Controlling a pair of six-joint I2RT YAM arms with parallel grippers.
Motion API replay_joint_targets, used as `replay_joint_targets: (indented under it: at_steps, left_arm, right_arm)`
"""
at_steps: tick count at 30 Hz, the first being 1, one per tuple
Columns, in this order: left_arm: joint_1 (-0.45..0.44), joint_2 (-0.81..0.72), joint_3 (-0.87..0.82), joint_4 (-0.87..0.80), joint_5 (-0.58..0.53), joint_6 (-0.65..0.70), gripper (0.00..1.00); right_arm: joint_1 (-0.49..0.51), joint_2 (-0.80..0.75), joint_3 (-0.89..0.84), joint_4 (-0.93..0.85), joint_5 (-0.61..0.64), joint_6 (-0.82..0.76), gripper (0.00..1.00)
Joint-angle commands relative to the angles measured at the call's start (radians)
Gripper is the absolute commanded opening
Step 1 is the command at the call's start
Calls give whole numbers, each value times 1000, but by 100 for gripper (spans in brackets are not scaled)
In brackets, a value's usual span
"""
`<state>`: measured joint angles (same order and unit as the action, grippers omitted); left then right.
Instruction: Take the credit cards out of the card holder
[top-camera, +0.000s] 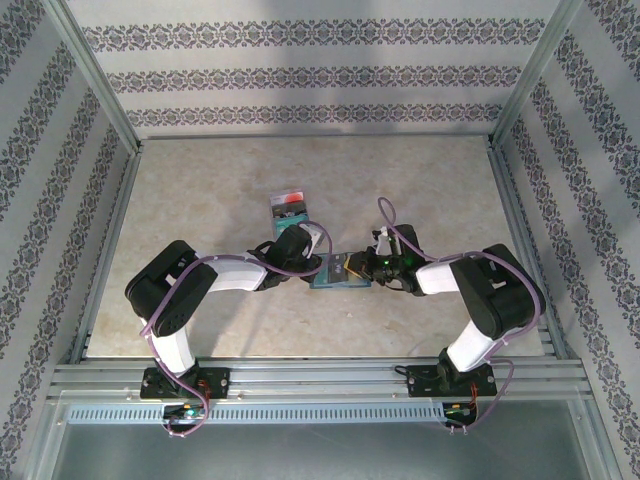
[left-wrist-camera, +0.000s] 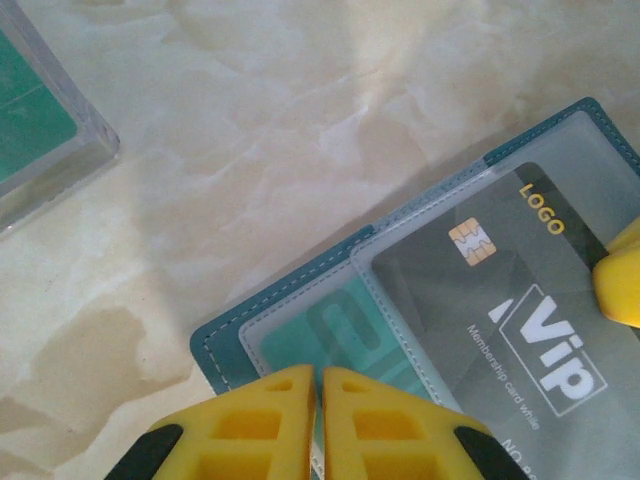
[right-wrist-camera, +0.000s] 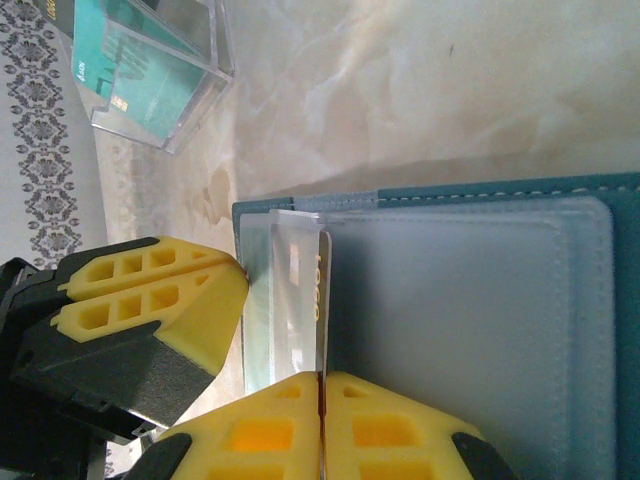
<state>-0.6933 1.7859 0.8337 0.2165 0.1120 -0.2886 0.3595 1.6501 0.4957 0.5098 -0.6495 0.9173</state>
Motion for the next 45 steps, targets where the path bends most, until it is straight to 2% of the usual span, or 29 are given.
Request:
replay_joint_targets:
  at_steps: [1, 11, 24, 34, 39, 45]
  left_arm:
    - [15, -3, -20, -84, -33, 2, 11]
    - [-23, -52, 53, -70, 2, 40, 11]
    - [-63, 82, 145, -65, 111, 61, 11]
    - [-56, 139, 154, -158, 74, 85, 10]
    - [-46, 125, 128, -166, 59, 78, 10]
    - [-40, 112, 114, -172, 50, 83, 10]
  right_arm:
    - [-22, -27, -14, -7, 8, -20, 11]
    - [-20, -7, -8, -6, 5, -20, 9]
    - [-22, -1, -10, -8, 8, -23, 7]
    - [-35, -26, -17, -27, 10, -37, 5]
    - [-52, -43, -28, -38, 7, -50, 0]
    - [-77, -78, -34, -69, 4, -69, 0]
